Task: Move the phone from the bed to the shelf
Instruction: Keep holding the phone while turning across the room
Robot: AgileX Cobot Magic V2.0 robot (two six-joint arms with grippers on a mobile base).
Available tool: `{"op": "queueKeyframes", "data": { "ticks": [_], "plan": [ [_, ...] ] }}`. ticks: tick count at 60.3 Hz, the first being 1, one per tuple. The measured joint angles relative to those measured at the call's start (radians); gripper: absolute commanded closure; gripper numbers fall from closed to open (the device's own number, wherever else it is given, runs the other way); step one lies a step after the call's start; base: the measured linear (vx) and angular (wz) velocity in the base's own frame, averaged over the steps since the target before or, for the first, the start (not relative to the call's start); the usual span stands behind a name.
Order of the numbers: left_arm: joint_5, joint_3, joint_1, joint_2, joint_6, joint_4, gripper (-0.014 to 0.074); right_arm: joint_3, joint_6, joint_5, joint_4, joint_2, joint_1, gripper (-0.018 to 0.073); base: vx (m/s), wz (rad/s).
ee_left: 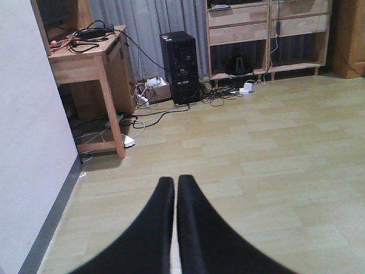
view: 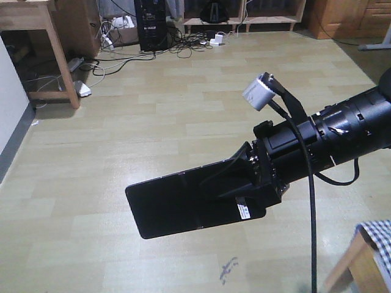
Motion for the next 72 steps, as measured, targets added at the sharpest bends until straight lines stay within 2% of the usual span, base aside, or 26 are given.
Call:
{"op": "queueKeyframes", "data": {
  "ticks": [72],
  "plan": [
    [0.000,0.000,0.000,0.000,0.000,0.000,0.0596,0.000,0.000,0.000,0.000,0.000,0.000,0.0560,0.44,0.00]
  ]
}}
